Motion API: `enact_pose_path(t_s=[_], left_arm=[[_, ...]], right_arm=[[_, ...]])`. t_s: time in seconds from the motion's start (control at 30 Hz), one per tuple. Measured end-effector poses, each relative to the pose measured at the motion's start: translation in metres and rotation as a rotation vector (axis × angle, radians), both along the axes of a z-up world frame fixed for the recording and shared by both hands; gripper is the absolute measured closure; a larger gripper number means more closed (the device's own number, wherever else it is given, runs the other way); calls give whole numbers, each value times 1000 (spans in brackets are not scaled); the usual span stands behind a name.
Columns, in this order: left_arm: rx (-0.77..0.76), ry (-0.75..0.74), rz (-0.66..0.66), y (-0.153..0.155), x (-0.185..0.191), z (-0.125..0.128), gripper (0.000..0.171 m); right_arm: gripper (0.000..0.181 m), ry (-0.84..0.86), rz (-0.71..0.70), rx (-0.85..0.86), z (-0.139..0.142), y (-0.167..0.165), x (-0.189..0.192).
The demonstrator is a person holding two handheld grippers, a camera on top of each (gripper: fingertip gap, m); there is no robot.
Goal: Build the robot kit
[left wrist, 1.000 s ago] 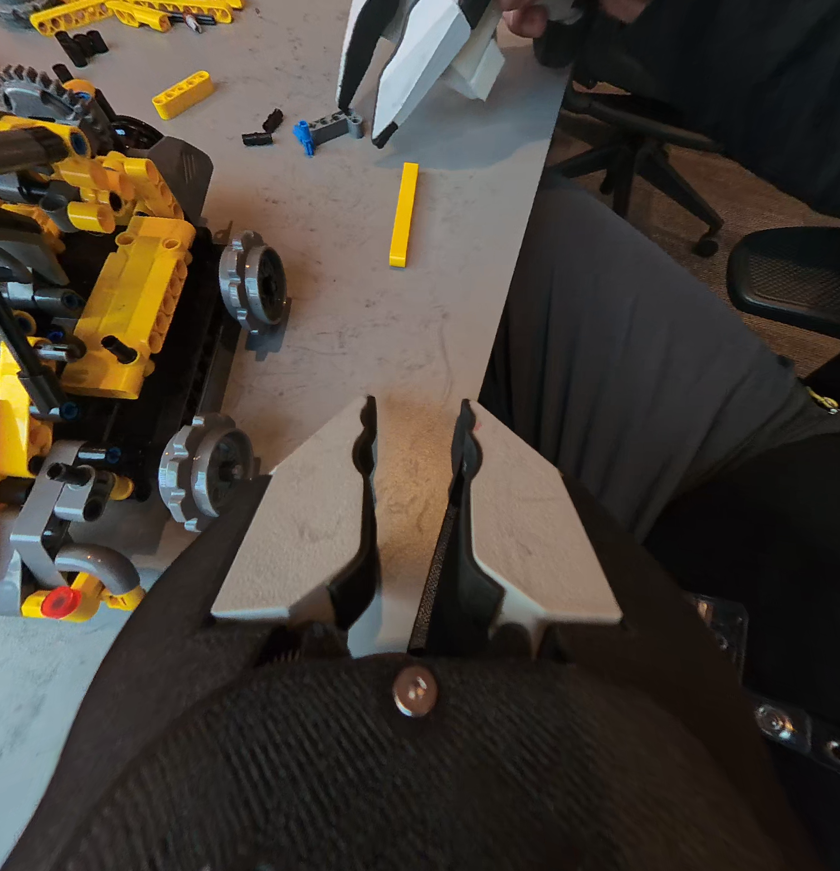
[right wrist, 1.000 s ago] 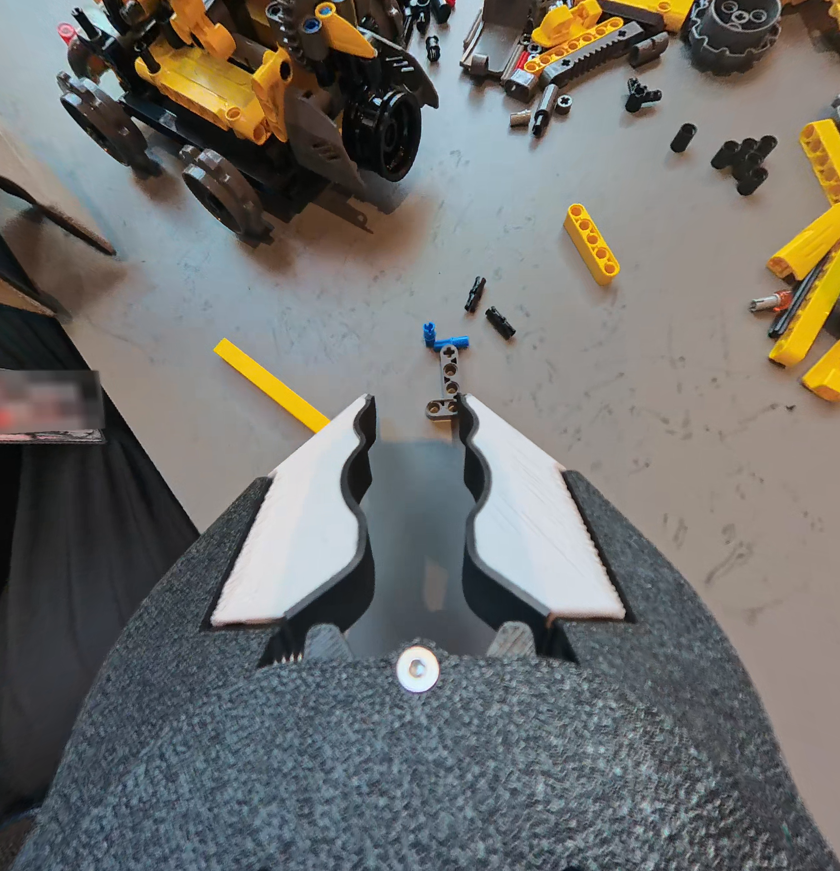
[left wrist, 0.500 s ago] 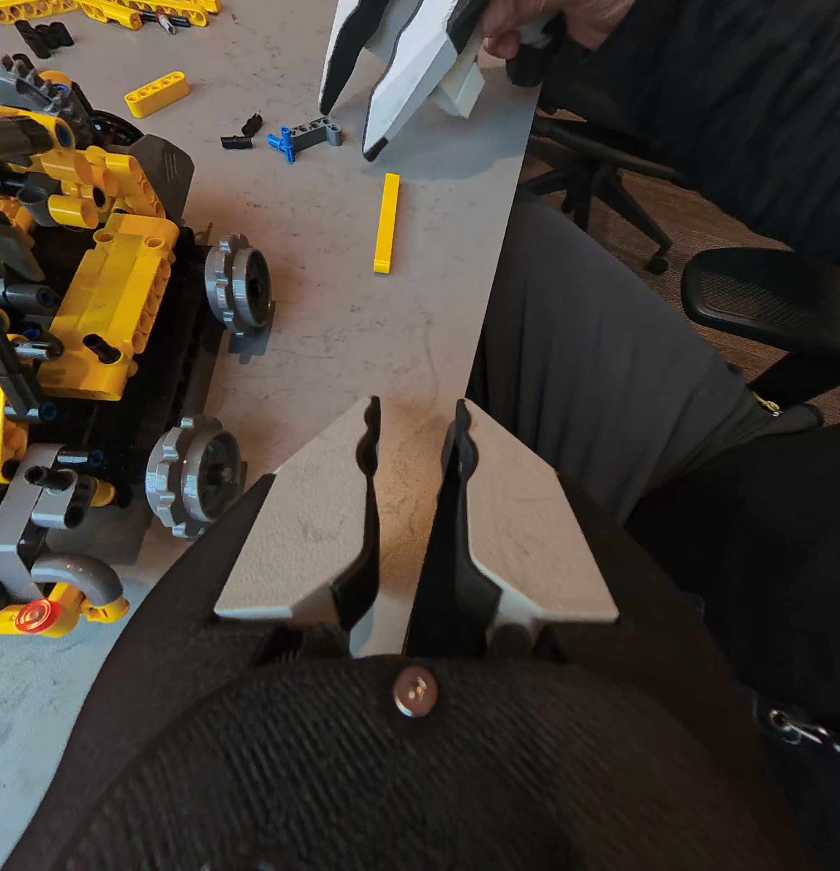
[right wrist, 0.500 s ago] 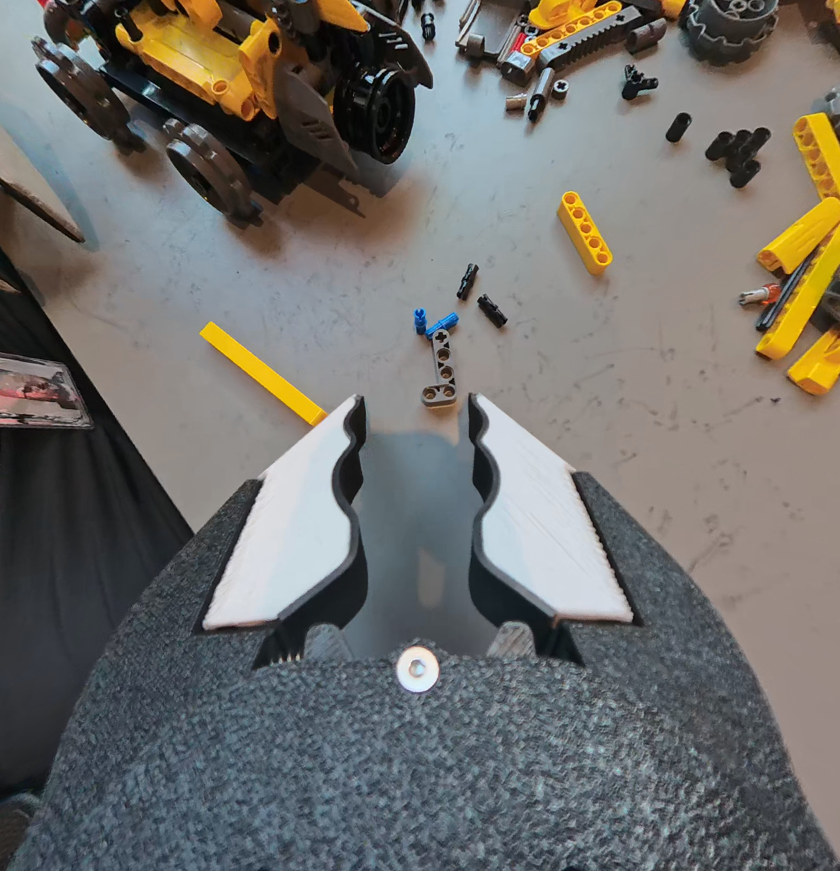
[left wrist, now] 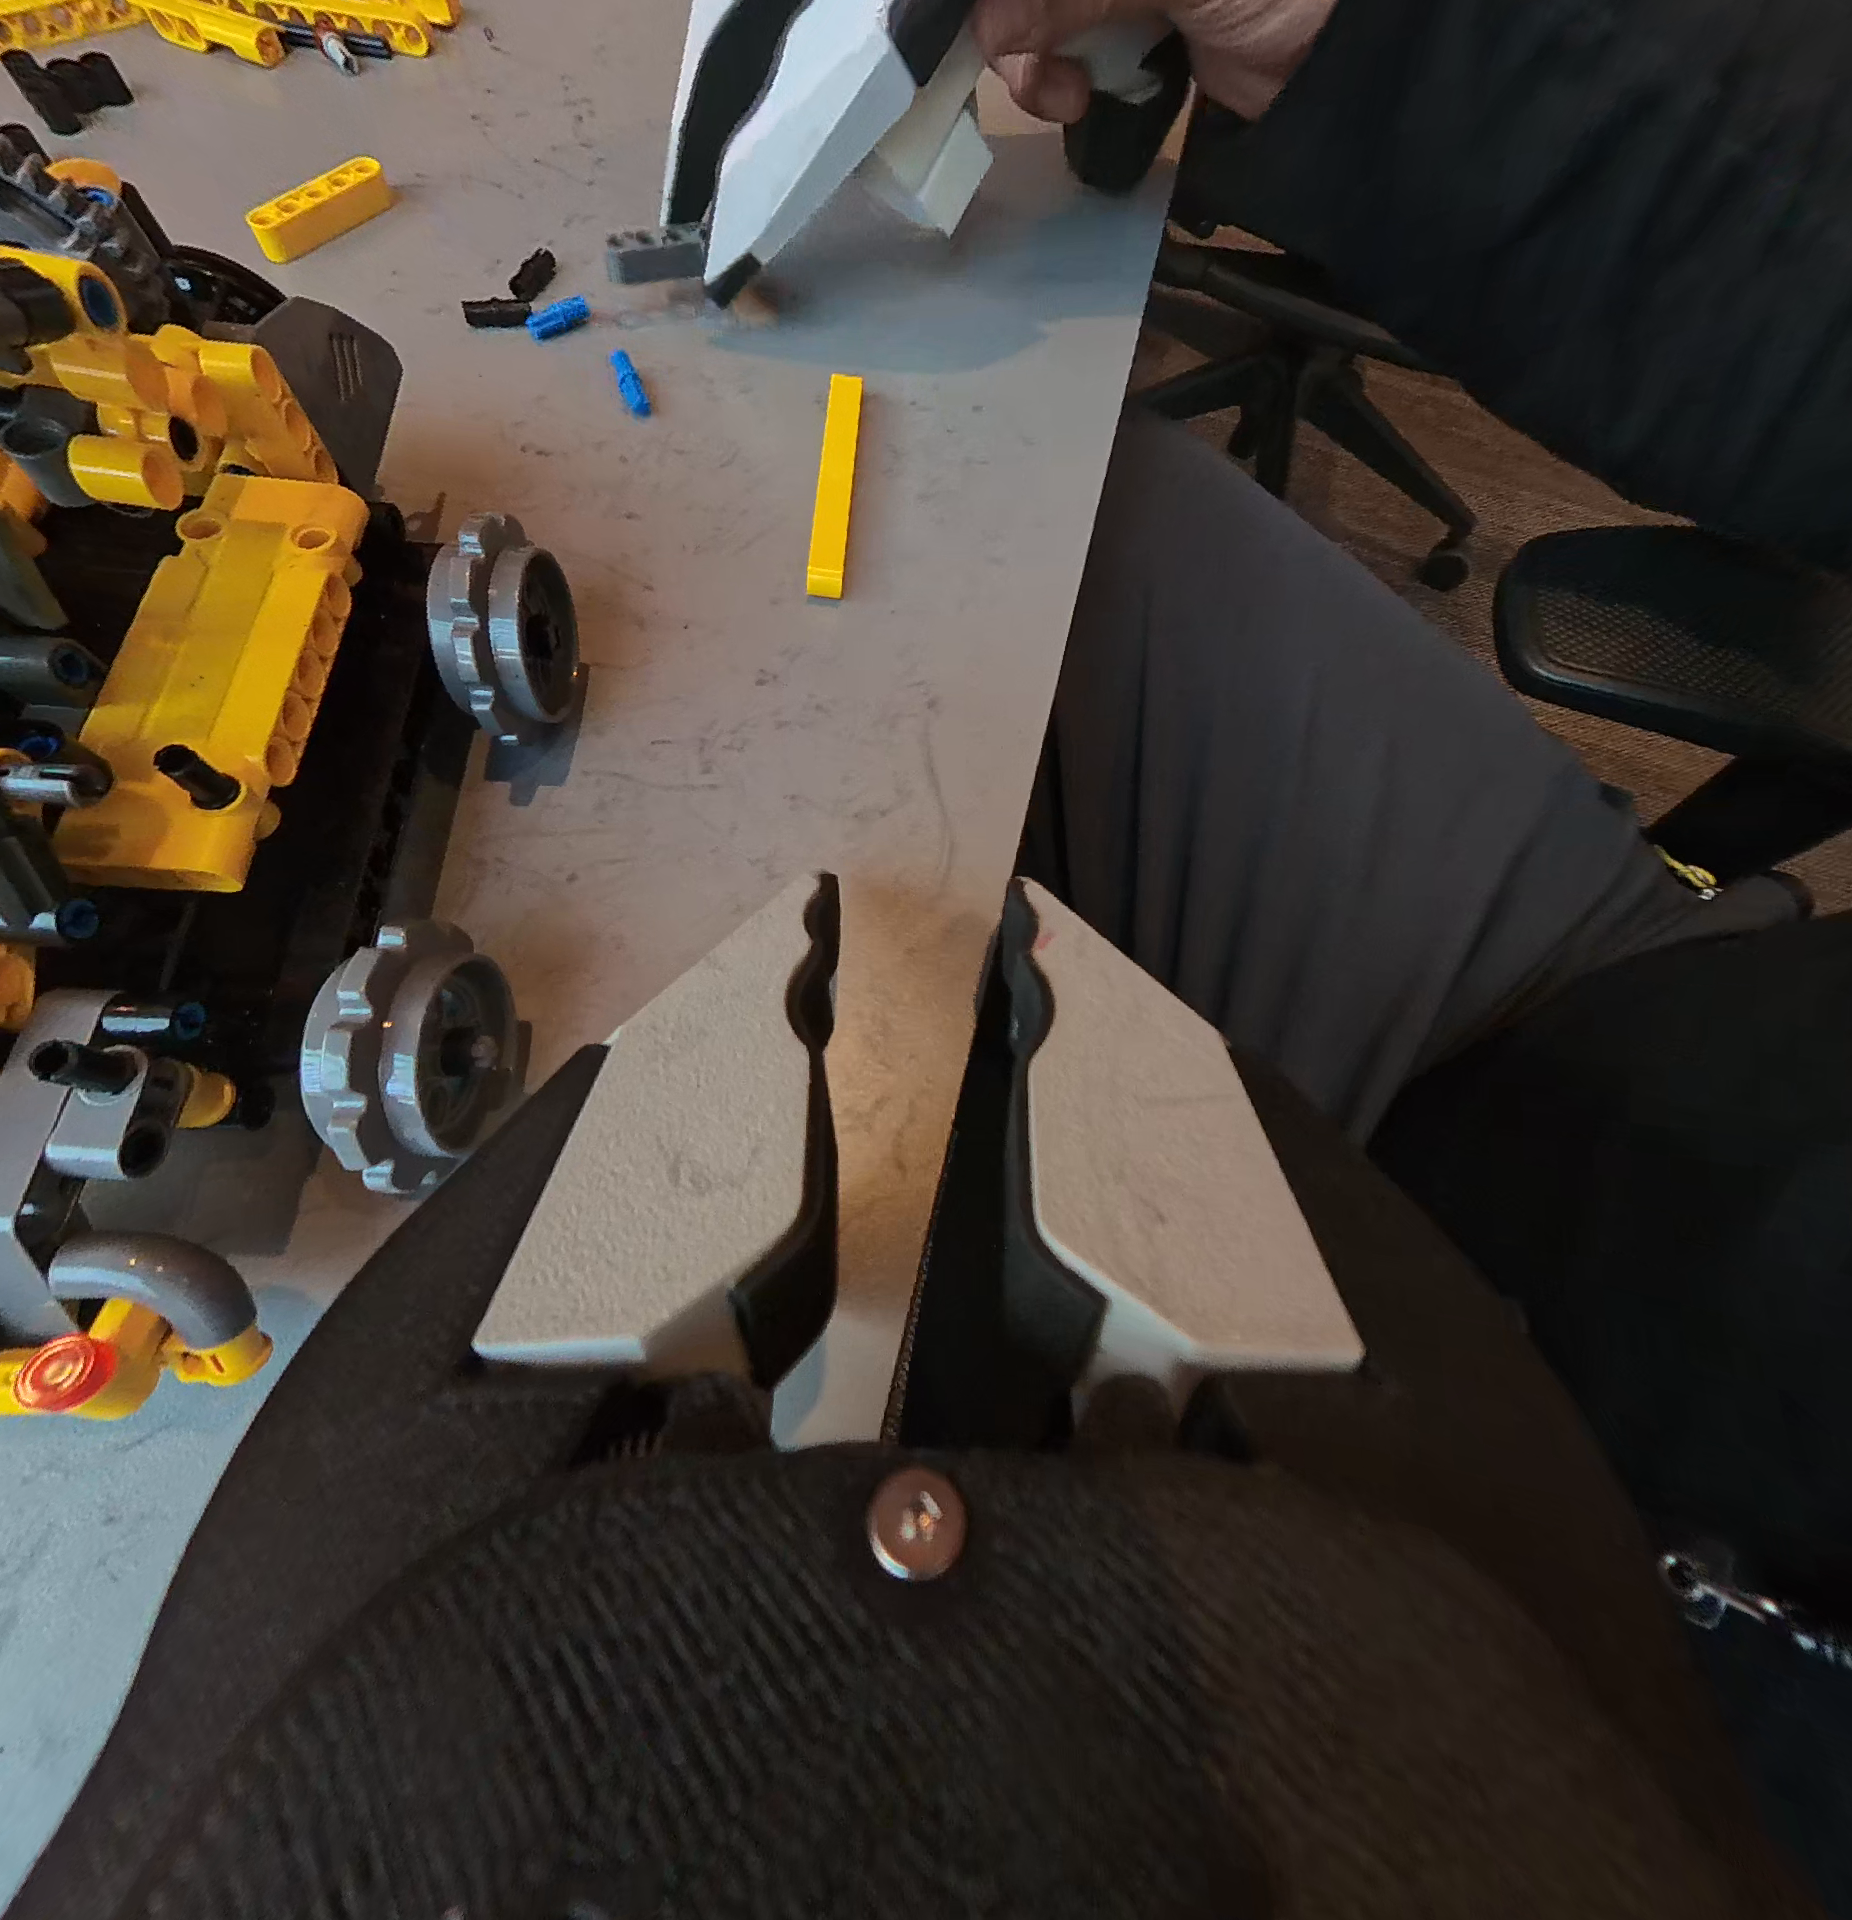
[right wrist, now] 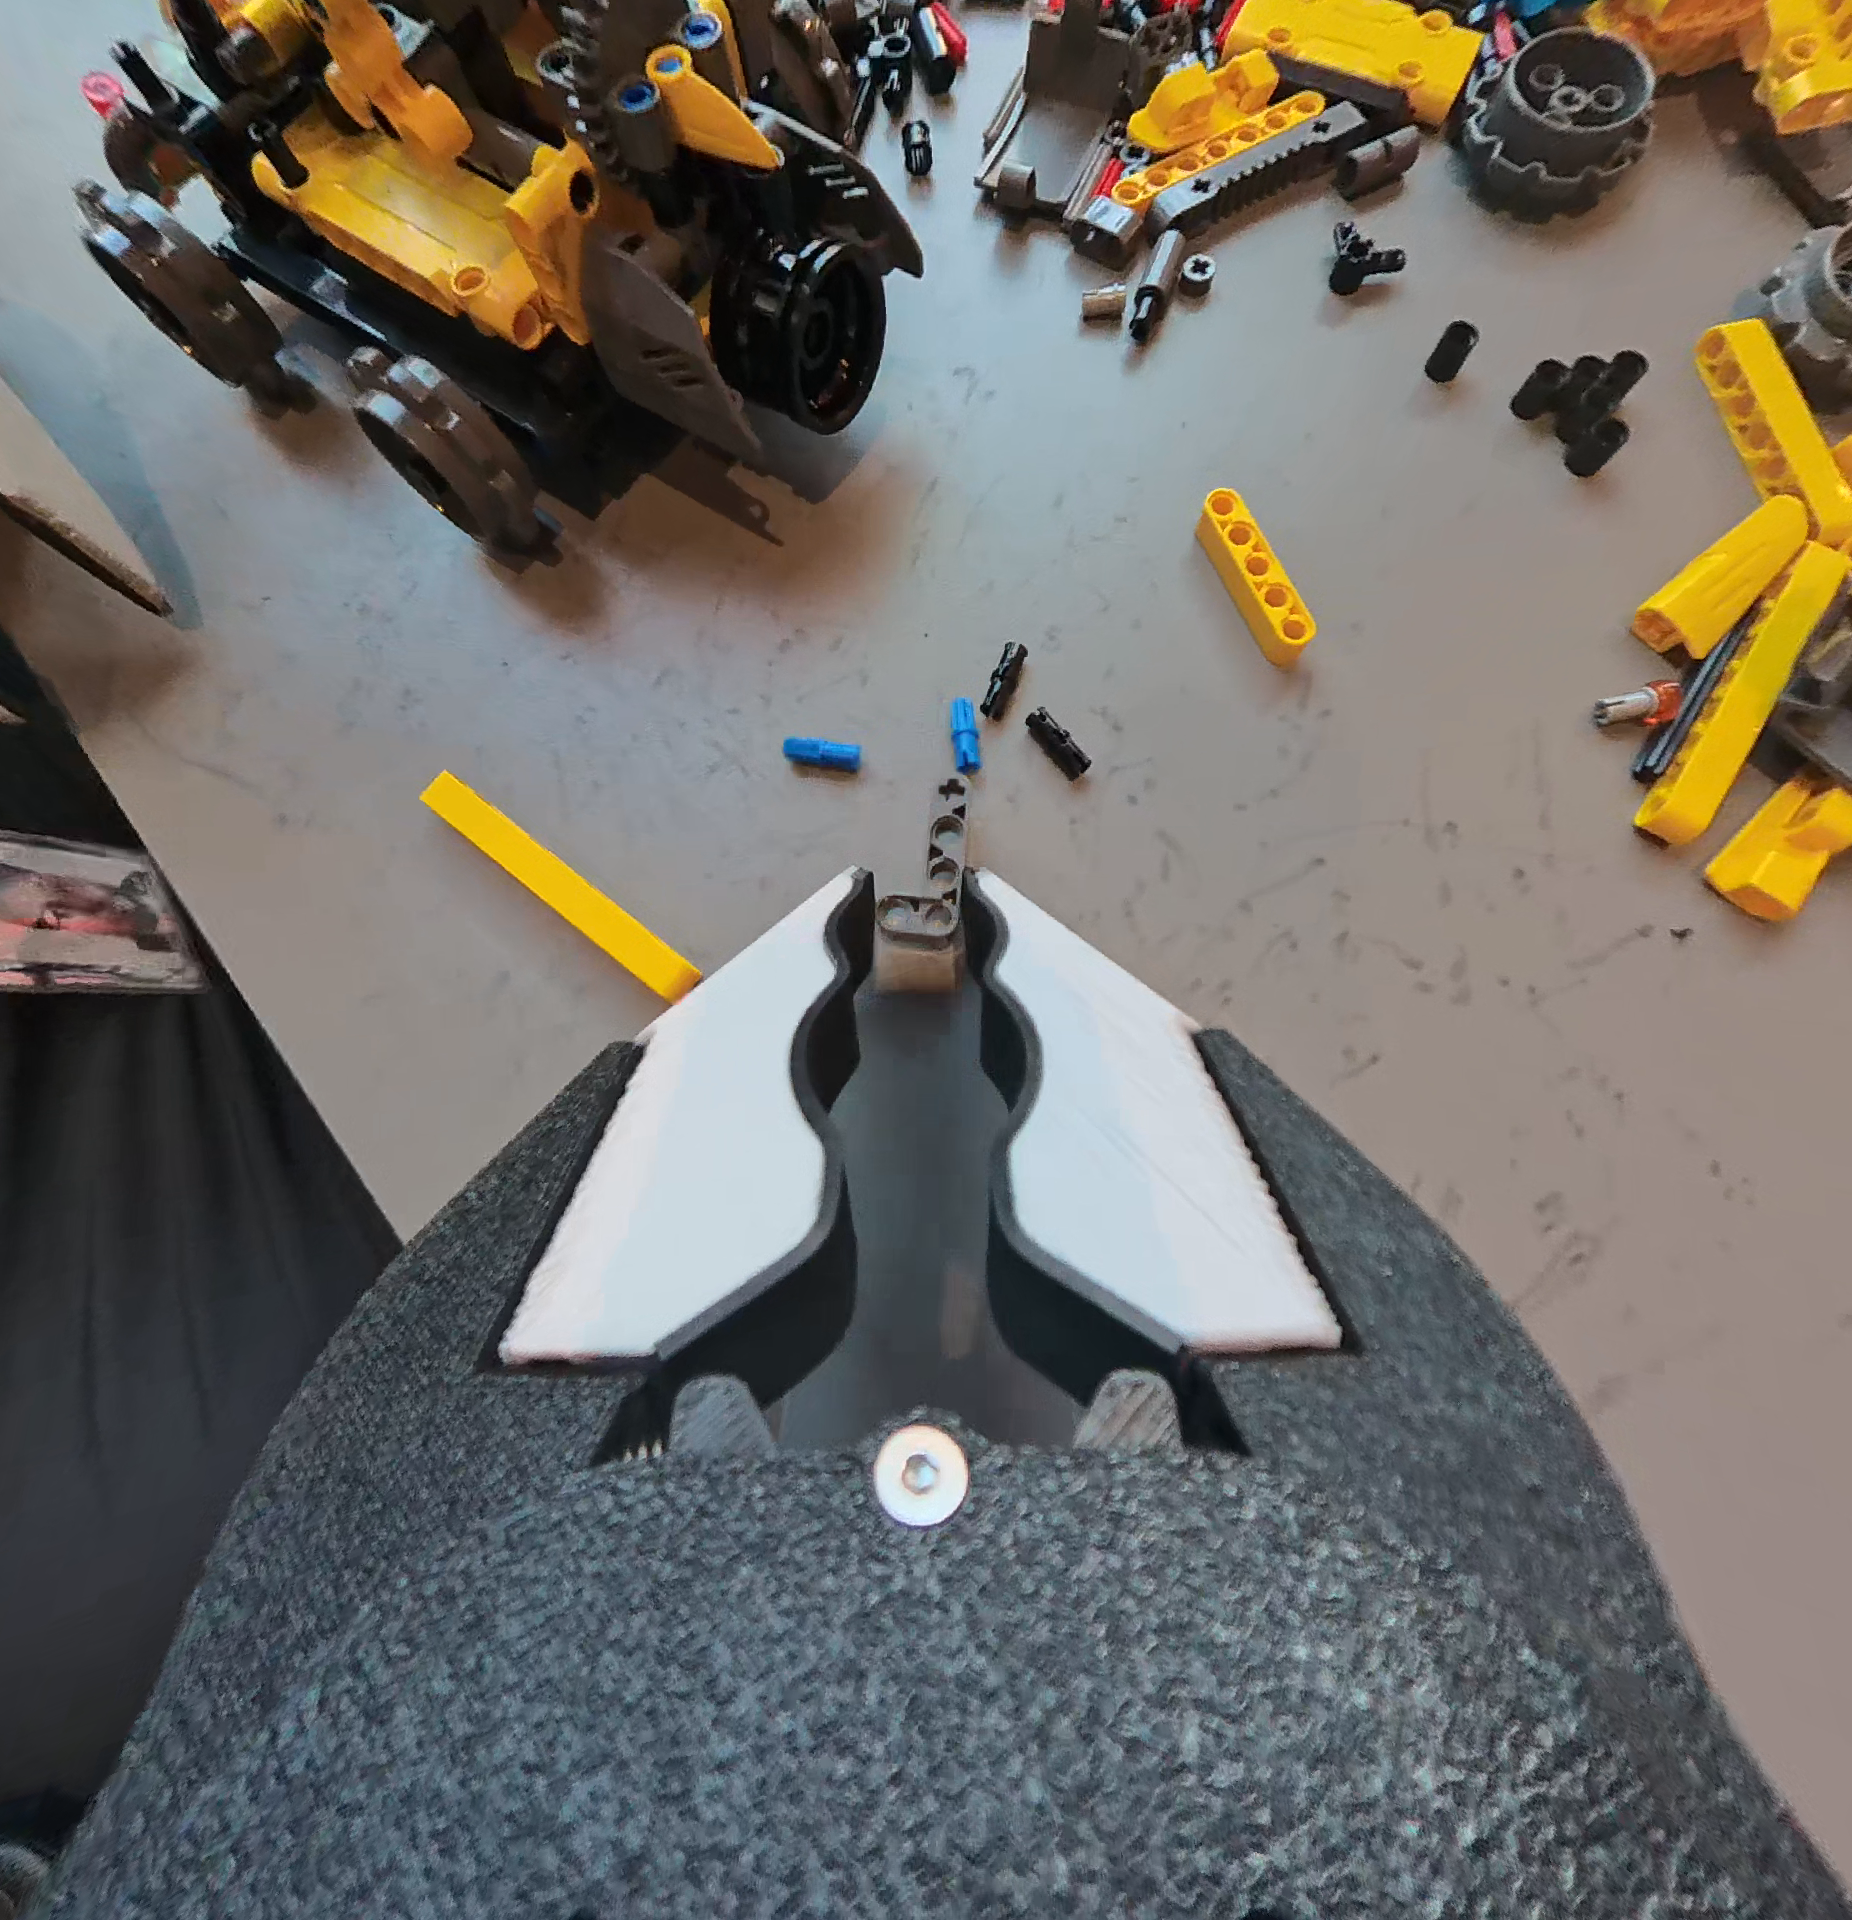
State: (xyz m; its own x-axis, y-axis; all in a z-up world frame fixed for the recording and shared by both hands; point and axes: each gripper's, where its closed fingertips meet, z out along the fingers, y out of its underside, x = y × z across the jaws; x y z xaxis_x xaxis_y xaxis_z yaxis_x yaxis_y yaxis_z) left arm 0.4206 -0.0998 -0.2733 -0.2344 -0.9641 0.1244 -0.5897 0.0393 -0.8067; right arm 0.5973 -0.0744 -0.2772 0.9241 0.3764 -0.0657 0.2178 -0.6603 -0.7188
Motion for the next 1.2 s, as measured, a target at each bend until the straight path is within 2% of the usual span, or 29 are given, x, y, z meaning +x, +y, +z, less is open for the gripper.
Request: enact_pose_path(t_s=[0.23, 0.57, 0.77, 0.93, 1.07, 1.2], left_arm=[[27, -3, -19, -3, -1, -1, 143], [37, -1, -19, -3, -1, -2, 144], [30, 1, -10, -2, 0, -2, 145], [26, 2, -2, 0, 1, -2, 146], [39, -1, -2, -1, 0, -2, 146], [83, -19, 6, 0, -2, -1, 144]], right_arm=[[165, 23, -33, 46, 14, -11, -7], [165, 14, 51, 85, 22, -23, -39], [165, -2, 136, 101, 16, -33, -59], [165, 0, 266, 127, 20, -38, -95], [165, -33, 376, 111, 18, -32, -130], [165, -108, 441, 75, 4, -19, -153]])
